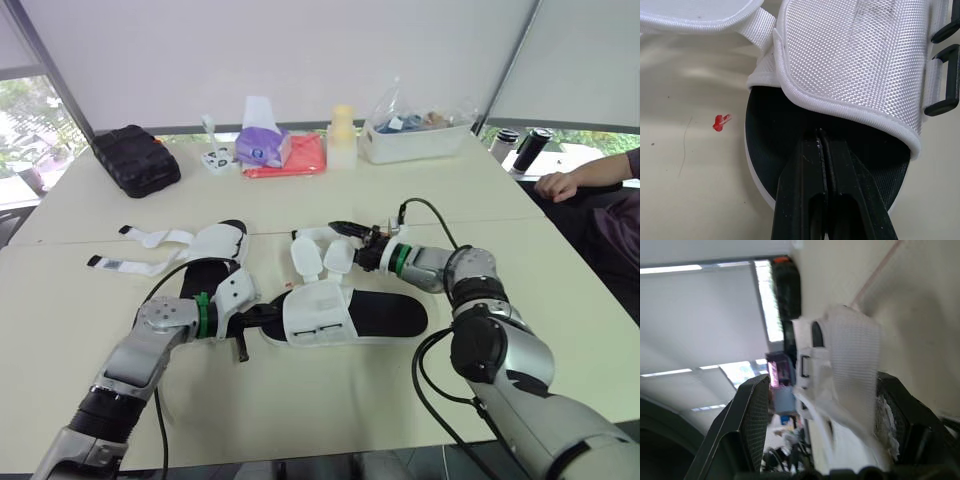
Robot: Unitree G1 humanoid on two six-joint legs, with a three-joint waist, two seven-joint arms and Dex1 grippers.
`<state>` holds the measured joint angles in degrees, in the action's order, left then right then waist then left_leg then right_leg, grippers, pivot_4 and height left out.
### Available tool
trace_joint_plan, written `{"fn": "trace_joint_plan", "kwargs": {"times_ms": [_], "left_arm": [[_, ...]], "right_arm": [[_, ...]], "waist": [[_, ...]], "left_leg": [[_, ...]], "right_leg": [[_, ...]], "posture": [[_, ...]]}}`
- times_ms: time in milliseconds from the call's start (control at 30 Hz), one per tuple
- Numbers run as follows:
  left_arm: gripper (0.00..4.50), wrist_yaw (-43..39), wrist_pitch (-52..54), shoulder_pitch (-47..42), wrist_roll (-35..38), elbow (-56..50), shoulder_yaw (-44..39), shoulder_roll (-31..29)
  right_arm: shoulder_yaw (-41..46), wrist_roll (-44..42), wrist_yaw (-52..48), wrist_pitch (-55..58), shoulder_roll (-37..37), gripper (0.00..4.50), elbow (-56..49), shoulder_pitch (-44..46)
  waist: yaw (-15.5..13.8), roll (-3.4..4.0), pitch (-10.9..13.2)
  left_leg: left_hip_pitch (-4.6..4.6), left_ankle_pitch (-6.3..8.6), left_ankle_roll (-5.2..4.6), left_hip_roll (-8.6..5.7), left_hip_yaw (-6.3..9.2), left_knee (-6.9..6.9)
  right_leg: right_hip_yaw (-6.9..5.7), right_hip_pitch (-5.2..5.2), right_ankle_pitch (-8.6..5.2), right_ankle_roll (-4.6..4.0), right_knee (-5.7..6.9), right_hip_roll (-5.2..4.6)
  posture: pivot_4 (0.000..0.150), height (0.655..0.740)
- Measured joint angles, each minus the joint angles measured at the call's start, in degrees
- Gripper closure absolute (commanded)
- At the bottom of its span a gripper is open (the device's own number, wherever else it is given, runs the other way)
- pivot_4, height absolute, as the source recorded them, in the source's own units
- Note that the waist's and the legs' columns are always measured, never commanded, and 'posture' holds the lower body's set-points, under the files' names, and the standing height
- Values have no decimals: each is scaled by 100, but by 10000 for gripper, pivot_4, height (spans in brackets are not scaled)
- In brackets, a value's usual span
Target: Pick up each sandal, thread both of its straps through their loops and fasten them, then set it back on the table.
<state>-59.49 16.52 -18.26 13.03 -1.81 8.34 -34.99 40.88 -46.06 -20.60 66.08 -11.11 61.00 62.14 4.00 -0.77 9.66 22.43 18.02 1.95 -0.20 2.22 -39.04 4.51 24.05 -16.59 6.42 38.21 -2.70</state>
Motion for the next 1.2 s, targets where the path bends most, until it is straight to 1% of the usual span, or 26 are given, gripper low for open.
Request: {"fn": "trace_joint_plan", "kwargs": {"times_ms": [233,333,400,467,500,633,700,800,867,900,967,1000,1033,1067,1133,1200], "left_arm": [[45000,67,-16,36,-4,-28,1,-8],[45000,123,-34,75,-4,-59,0,-8],[45000,149,-52,99,-4,-72,-3,-8],[45000,199,-60,138,-4,-110,-7,-8],[45000,215,-62,152,-4,-124,-7,-7],[45000,239,-62,173,-4,-153,0,15],[45000,249,-59,176,-4,-158,3,20],[45000,253,-53,170,-4,-160,11,29],[45000,253,-51,168,-3,-162,21,41],[45000,250,-49,151,-4,-159,32,45],[45000,249,-51,145,-3,-147,50,71],[45000,244,-52,134,-4,-134,55,78],[45000,232,-52,117,-4,-117,60,83],[45000,222,-54,109,-4,-98,58,83],[45000,206,-60,47,-6,-34,90,92],[45000,194,-67,6,-7,16,105,121]], "right_arm": [[184,-93,-6,-582,165,14518,222,207],[211,-136,-8,-701,180,22479,232,212],[210,-145,-8,-754,180,31990,232,212],[205,-150,-20,-793,180,42631,231,212],[196,-150,-38,-811,185,44301,223,210],[4,-119,-195,-989,240,44301,27,165],[-383,53,-487,-1150,311,44301,-463,35],[-1166,339,-950,-1422,400,44301,-1588,-350],[-2040,725,-1384,-1852,366,44301,-2891,-872],[-2466,980,-1599,-2166,293,44301,-3453,-1123],[-3499,1808,-2108,-3369,-64,44301,-4638,-1779],[-3918,2273,-2318,-4128,-257,44301,-5023,-2087],[-4353,2851,-2505,-5133,-498,44301,-5329,-2421],[-4605,3221,-2609,-5817,-650,44301,-5421,-2621],[-5136,4288,-2582,-7819,-1086,44301,-5336,-2949],[-5399,5302,-2242,-9693,-1512,44301,-5027,-2972]], "waist": [[2,0,0],[1,0,0],[1,0,0],[1,0,0],[1,0,0],[-2,0,0],[-3,0,0],[-8,1,1],[-17,2,1],[-18,3,1],[-38,5,-1],[-44,5,-2],[-51,5,-2],[-47,5,-2],[-60,5,-1],[-73,5,-1]], "left_leg": [[0,0,0,0,0,1],[0,0,0,0,0,1],[0,0,0,0,0,1],[0,0,0,0,0,1],[0,0,0,0,0,2],[0,0,0,0,0,1],[0,0,0,-1,0,2],[0,0,0,-2,3,2],[3,0,1,-3,8,2],[3,0,1,-4,8,2],[4,1,1,-8,11,2],[3,1,1,-9,10,2],[2,1,2,-9,10,2],[0,0,2,-9,7,2],[-2,-3,8,-9,3,0],[-6,-5,11,-10,-2,-2]], "right_leg": [[0,0,0,0,0,-1],[0,0,0,0,-1,-1],[0,0,0,0,-1,-1],[0,0,0,0,-1,-2],[0,0,0,0,-1,-1],[0,0,0,0,-1,-2],[0,0,0,0,-1,-3],[0,1,0,0,0,-3],[-3,2,0,0,-2,-5],[-3,3,0,1,-2,-5],[-6,2,0,1,-4,-7],[-6,0,0,1,-8,-7],[-7,-1,0,2,-10,-7],[-6,-3,1,3,-10,-7],[-5,-4,4,8,-10,-7],[-2,-7,5,11,-9,-7]], "posture": [[1500,7400],[1500,7400],[1500,7400],[1500,7400],[1500,7400],[1500,7400],[1500,7400],[1500,7400],[1500,7400],[1500,7400],[1500,7400],[1500,7400],[1500,7400],[1500,7400],[1500,7400],[1500,7400]]}}
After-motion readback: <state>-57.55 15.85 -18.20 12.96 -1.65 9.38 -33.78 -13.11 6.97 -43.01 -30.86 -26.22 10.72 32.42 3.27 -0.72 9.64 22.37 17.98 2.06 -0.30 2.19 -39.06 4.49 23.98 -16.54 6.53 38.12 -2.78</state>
